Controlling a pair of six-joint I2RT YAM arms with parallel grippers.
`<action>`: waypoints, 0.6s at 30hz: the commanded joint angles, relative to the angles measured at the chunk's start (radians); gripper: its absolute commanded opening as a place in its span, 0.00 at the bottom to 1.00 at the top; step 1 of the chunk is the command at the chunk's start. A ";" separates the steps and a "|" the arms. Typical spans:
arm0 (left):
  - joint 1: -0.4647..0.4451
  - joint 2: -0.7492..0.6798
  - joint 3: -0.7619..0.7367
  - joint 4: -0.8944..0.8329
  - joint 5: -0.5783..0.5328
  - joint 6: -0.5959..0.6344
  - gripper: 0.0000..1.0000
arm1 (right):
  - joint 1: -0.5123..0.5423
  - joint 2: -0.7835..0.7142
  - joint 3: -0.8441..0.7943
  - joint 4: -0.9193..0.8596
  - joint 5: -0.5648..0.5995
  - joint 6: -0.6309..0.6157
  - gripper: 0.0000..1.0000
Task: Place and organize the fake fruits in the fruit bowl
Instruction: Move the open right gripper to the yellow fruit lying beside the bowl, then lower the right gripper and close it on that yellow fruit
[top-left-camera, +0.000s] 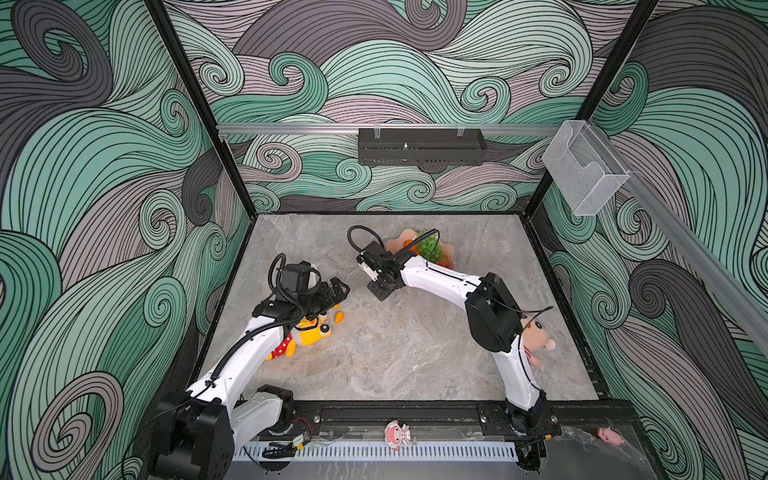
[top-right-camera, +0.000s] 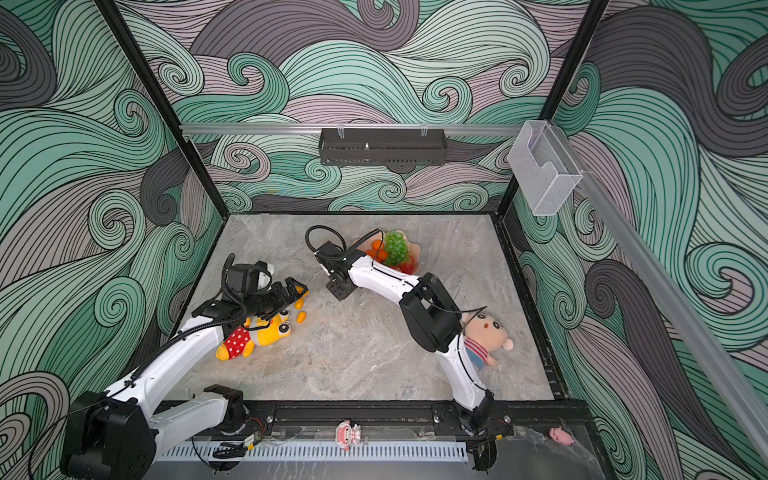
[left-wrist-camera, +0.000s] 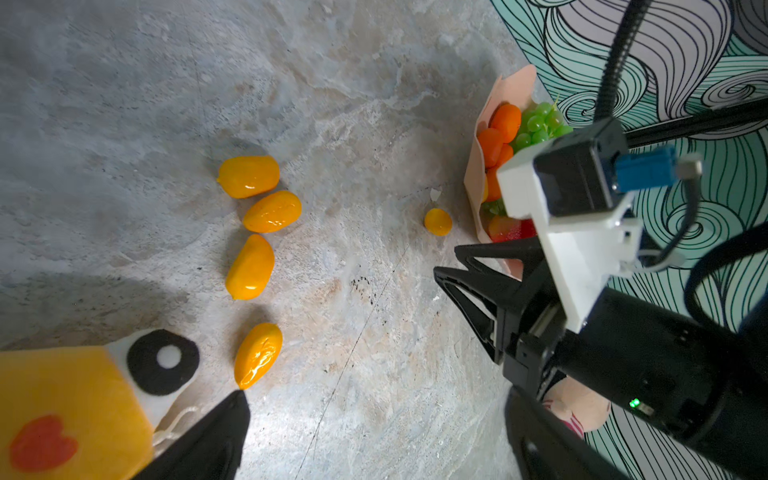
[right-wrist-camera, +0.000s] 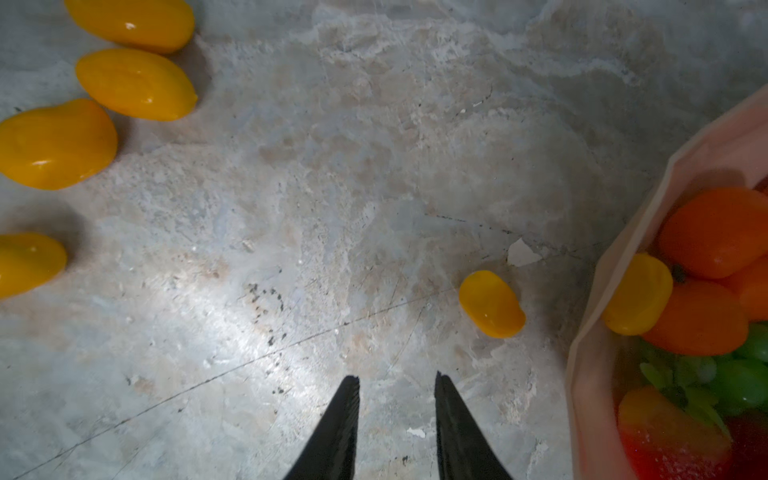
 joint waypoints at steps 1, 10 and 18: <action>0.005 0.046 0.066 0.004 0.085 0.043 0.99 | -0.010 0.046 0.078 -0.084 0.065 -0.024 0.33; -0.014 0.083 0.067 0.078 0.088 0.045 0.99 | -0.045 0.147 0.219 -0.167 0.087 -0.054 0.37; -0.073 0.106 0.103 0.081 0.053 0.072 0.99 | -0.071 0.207 0.291 -0.212 0.082 -0.079 0.40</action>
